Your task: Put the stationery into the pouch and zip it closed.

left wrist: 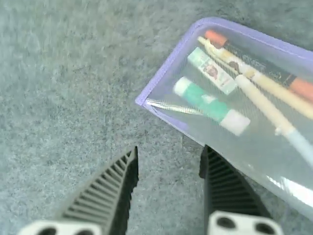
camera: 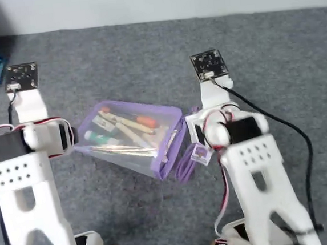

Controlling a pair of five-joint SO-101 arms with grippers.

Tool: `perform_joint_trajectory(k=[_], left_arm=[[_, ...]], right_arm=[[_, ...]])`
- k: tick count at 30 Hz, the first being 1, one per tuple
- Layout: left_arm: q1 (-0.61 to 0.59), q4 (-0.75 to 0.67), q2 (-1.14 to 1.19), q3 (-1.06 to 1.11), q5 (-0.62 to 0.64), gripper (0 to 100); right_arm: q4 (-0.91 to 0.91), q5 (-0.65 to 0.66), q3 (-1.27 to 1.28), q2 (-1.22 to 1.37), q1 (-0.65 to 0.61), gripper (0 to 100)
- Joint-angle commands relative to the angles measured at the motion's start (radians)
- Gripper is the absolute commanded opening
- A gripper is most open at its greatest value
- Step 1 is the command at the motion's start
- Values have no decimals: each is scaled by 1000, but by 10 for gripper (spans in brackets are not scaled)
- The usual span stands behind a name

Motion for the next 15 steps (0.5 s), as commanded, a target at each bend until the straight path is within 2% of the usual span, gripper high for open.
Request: perform_joint_trajectory(k=[1, 7, 15], left_arm=[[40, 34, -140, -8, -25, 201], [112, 44, -393, 48, -25, 202], [203, -34, -721, 199, -25, 203]], right_arm=[[-5, 34, -31, -160, -30, 8], [-134, 34, -29, -292, -56, 8], [-262, 35, -43, -363, -153, 8]])
